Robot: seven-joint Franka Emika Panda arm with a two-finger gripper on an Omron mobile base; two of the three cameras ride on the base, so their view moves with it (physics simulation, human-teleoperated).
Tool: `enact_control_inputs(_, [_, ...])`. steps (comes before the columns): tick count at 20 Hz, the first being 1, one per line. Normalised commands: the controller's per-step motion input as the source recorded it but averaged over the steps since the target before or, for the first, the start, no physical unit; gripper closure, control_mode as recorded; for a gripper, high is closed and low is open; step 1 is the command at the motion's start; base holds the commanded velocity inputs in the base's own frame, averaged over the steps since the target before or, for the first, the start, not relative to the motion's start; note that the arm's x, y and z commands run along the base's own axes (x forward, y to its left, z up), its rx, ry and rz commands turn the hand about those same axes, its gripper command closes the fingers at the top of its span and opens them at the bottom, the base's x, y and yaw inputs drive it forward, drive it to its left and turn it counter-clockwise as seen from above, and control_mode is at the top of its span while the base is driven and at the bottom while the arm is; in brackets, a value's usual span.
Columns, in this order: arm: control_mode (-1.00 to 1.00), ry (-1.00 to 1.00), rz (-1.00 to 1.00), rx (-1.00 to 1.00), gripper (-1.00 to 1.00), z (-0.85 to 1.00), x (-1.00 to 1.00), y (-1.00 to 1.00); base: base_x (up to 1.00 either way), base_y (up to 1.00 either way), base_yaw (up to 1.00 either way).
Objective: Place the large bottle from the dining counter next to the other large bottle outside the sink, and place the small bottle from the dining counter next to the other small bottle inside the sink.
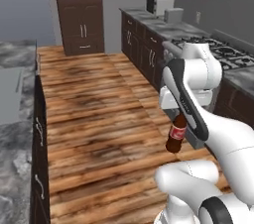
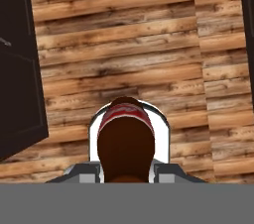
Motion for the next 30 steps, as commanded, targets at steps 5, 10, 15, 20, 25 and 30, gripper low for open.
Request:
enact_control_inputs(5, [1.0,0.0,0.0,0.0,1.0,0.0,0.0,0.0,0.81,-0.33,0.04])
enact_control_inputs(10, [1.0,0.0,0.0,0.0,1.0,0.0,0.0,0.0,0.56,-0.02,0.0])
enact_control_inputs(15, [1.0,0.0,0.0,0.0,1.0,0.0,0.0,0.0,0.53,0.08,0.0])
enact_control_inputs(20, [1.0,0.0,0.0,0.0,1.0,0.0,0.0,0.0,0.43,0.09,0.11])
enact_control_inputs(25, [1.0,0.0,0.0,0.0,1.0,0.0,0.0,0.0,0.05,0.17,0.44])
enact_control_inputs(30, [1.0,0.0,0.0,0.0,1.0,0.0,0.0,0.0,0.0,0.0,0.5])
